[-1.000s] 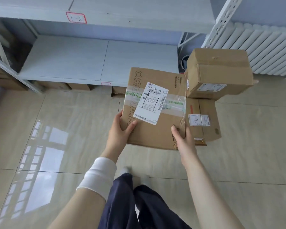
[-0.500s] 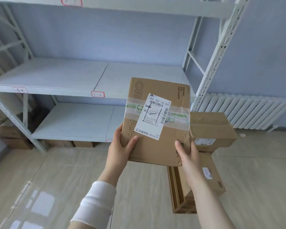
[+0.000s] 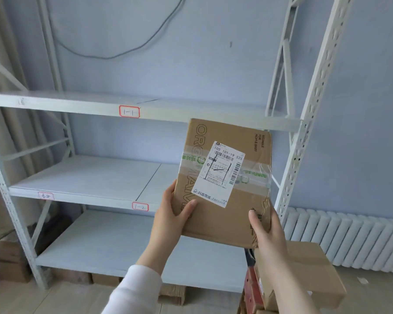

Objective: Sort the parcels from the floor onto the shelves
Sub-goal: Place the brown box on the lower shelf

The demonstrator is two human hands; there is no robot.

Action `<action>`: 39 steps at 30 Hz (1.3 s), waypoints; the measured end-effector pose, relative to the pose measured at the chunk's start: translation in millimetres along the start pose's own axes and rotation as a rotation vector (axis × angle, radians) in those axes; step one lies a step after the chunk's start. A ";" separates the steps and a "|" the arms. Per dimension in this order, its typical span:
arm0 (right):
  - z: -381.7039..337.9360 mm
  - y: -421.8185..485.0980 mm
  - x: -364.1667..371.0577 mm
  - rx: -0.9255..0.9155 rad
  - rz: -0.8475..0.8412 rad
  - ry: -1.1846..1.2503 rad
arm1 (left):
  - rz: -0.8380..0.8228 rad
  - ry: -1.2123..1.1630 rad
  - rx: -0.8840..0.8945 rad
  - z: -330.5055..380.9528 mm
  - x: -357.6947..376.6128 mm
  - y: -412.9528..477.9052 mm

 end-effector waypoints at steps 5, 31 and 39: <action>-23.4 43.6 -3.9 -0.075 -0.011 0.028 | 0.026 0.025 0.084 39.1 20.1 29.5; -121.1 355.1 61.3 -0.506 0.043 -0.029 | 0.026 -0.035 0.432 182.1 71.0 321.2; -87.3 442.8 48.2 -0.470 0.053 -0.255 | -0.073 0.003 0.378 166.4 121.0 405.2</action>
Point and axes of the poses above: each hand's wrist, its own y-axis towards the middle knuckle, its own x-axis out of the palm, z = x × y, the point moved 6 cm from there along y, towards the middle knuckle, and after that the axes turned 6 degrees about -x, right-handed, at the moved point
